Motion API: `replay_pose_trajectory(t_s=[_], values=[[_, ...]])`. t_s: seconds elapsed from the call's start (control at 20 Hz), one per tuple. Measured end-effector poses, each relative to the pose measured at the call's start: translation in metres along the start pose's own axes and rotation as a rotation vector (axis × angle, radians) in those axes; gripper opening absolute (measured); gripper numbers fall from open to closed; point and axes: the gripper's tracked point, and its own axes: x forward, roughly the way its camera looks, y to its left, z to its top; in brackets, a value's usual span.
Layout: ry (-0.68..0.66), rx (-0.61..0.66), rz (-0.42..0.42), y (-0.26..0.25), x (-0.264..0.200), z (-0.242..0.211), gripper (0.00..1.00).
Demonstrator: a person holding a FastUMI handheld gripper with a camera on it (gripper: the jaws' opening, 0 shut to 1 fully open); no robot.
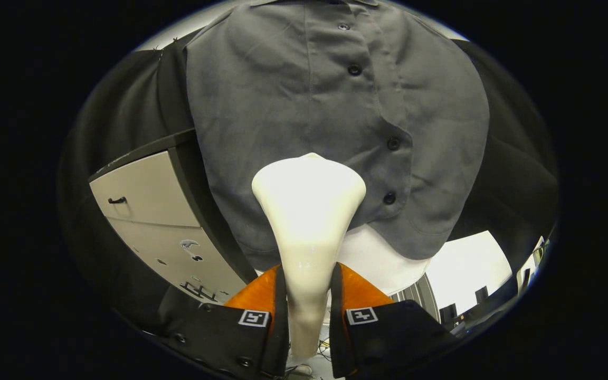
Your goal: Iron the clothes twice with a garment steamer, once on the left side and once on the right side.
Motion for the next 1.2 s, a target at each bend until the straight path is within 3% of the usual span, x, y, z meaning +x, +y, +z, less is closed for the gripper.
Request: replay_pose_trajectory(t_s=[0.55,1.2], values=[[-0.165,0.024,-0.036,-0.051,-0.071,0.101,0.39],[-0.422,-0.06,-0.15,-0.108,-0.124,0.278,0.39]])
